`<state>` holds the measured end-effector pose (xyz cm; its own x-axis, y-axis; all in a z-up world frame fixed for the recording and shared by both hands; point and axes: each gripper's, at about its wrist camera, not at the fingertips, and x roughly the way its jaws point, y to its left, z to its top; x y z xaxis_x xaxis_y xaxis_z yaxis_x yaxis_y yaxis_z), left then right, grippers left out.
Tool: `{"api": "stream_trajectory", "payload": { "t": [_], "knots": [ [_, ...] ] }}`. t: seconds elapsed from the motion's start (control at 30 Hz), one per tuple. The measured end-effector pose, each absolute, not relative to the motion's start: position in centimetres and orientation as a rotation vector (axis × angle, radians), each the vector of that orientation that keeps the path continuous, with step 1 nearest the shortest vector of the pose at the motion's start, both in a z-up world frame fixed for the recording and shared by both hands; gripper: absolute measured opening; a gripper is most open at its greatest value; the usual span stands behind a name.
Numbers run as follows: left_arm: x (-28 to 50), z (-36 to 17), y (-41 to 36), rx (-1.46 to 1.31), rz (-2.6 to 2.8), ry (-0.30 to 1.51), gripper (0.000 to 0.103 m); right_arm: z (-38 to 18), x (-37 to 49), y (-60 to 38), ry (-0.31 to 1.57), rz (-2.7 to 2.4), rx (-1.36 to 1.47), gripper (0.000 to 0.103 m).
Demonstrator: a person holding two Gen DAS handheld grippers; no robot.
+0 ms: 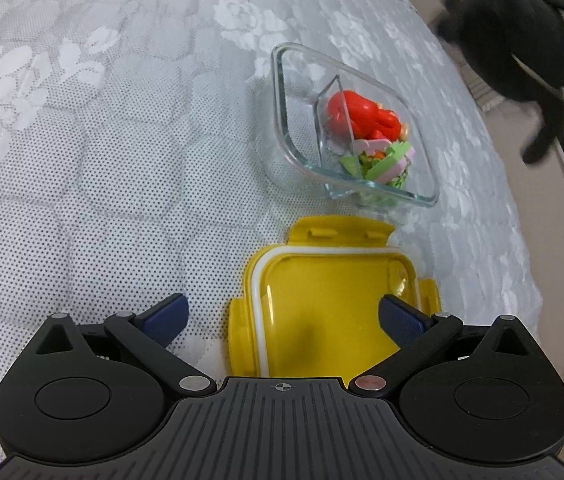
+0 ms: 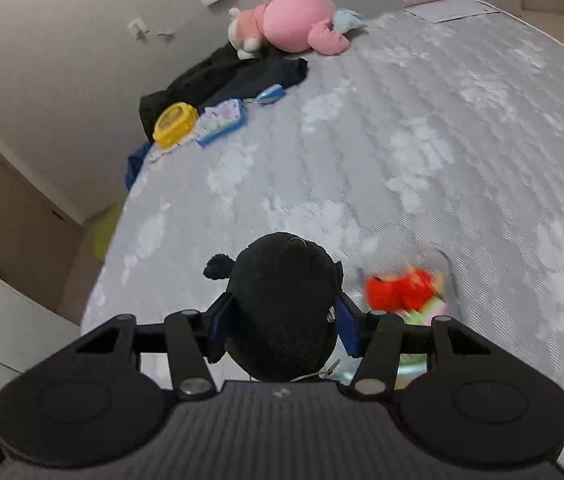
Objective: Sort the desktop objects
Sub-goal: 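Carry the black plush over the glass container and lower it inside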
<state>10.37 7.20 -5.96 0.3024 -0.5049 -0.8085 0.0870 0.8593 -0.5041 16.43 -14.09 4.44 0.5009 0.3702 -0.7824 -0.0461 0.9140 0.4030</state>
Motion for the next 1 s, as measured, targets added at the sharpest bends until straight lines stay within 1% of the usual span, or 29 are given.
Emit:
{"api": "stream_trajectory", "payload": {
  "t": [0.23, 0.33, 0.47, 0.77, 1.0],
  "knots": [
    [10.4, -6.0, 7.4, -0.407, -0.414, 1.209, 0.103, 3.6, 18.8, -11.8, 1.002, 0.258, 0.367, 0.056],
    [10.4, -6.1, 7.4, -0.408, -0.413, 1.213, 0.103, 1.7, 19.8, -11.4, 1.021, 0.231, 0.331, 0.056],
    [11.0, -6.6, 7.2, -0.407, -0.413, 1.215, 0.103, 0.8, 20.8, -11.7, 1.044, 0.198, 0.280, 0.056],
    [12.4, -8.3, 6.6, -0.401, -0.400, 1.231, 0.103, -1.8, 21.4, -9.2, 1.038, 0.140, 0.090, 0.056],
    [13.2, -9.3, 6.2, -0.395, -0.401, 1.238, 0.103, -2.5, 22.0, -9.1, 1.048, 0.129, 0.090, 0.057]
  ]
}}
